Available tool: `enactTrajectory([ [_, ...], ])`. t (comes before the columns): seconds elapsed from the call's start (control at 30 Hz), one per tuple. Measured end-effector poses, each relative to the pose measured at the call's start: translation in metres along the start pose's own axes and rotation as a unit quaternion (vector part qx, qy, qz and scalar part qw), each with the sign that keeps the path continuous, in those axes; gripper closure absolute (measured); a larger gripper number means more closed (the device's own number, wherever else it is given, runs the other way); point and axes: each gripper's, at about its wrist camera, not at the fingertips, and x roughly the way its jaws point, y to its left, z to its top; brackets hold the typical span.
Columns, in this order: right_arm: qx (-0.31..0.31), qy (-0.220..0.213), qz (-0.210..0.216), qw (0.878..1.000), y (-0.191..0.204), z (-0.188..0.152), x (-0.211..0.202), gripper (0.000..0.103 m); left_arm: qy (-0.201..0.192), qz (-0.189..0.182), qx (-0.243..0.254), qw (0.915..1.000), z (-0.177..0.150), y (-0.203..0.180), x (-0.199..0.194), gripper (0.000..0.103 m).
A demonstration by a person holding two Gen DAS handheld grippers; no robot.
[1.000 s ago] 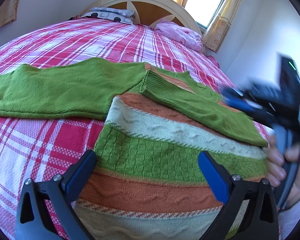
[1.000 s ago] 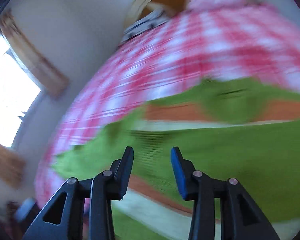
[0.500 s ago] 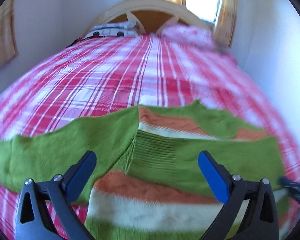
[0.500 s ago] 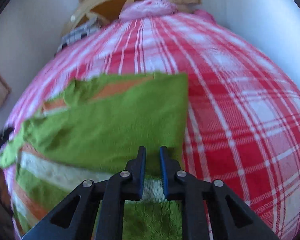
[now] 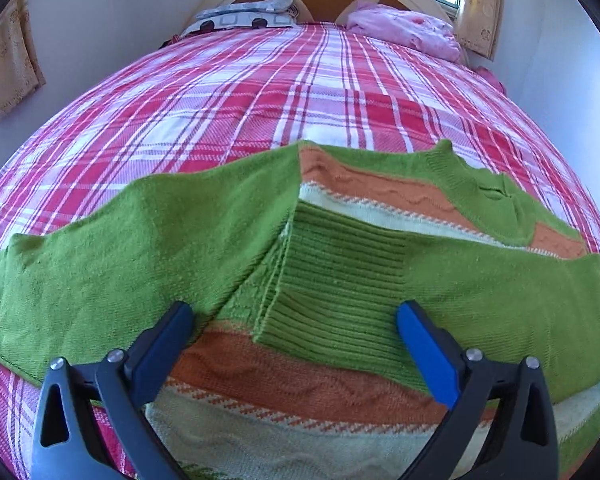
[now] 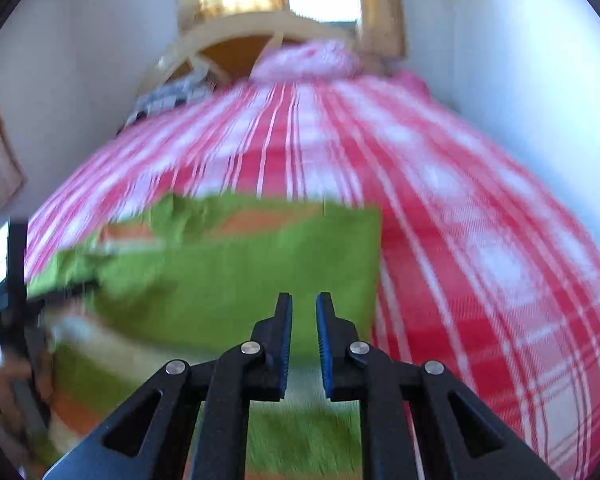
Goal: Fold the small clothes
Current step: 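Lift the sleeve with the right tool and fold it across the sweater body, then grasp the other sleeve cuff with the left tool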
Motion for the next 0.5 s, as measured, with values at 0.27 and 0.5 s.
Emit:
enactTrajectory([
  [0.27, 0.018, 0.039, 0.015, 0.999, 0.007, -0.032, 0.042, 0.089, 0.003, -0.012, -0.01, 0.9999, 0.003, 0.002, 0.003, 0.0],
  [0.5, 0.024, 0.026, 0.014, 0.999, 0.003, -0.037, 0.041, 0.089, -0.019, -0.039, -0.093, 0.9947, -0.01, 0.042, -0.019, 0.0],
])
